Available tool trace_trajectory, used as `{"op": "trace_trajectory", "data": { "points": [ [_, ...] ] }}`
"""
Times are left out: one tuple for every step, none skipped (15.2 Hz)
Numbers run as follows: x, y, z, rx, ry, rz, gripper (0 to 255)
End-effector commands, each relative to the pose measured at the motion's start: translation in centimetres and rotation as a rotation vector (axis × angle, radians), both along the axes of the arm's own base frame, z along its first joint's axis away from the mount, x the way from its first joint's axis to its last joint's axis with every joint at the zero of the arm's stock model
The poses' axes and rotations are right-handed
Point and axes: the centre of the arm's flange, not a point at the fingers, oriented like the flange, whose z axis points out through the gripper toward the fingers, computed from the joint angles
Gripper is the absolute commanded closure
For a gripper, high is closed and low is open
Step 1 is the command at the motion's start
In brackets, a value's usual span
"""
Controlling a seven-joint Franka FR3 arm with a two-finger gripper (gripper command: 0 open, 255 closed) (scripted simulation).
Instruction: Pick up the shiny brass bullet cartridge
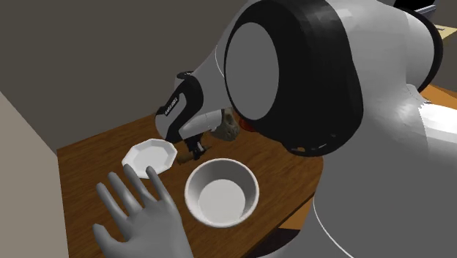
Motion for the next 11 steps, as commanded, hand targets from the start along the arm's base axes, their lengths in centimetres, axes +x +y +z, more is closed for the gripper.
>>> {"op": "trace_trajectory", "data": {
  "points": [
    [0.1, -0.2, 0.8, 0.000, 0.001, -0.001, 255],
    [0.1, -0.2, 1.3, 0.000, 0.001, -0.001, 255],
    [0.1, -0.2, 1.9, 0.000, 0.001, -0.001, 255],
    [0.1, -0.2, 2.4, 0.000, 0.001, -0.001, 255],
    [0.1, -0.2, 2.9, 0.000, 0.001, -0.001, 255],
    [0.1, -0.2, 3.4, 0.000, 0.001, -0.001, 255],
    [0.1, -0.2, 4.0, 0.000, 0.001, -0.001, 255],
    [0.1, -0.2, 4.5, 0.000, 0.001, -0.001, 255],
    [0.1, -0.2, 5.0, 0.000, 0.001, -0.001, 255],
    [0.1, -0.2, 5.6, 0.000, 0.001, -0.001, 255],
    [0.1, -0.2, 6.1, 0.000, 0.001, -0.001, 255]
  ]
}}
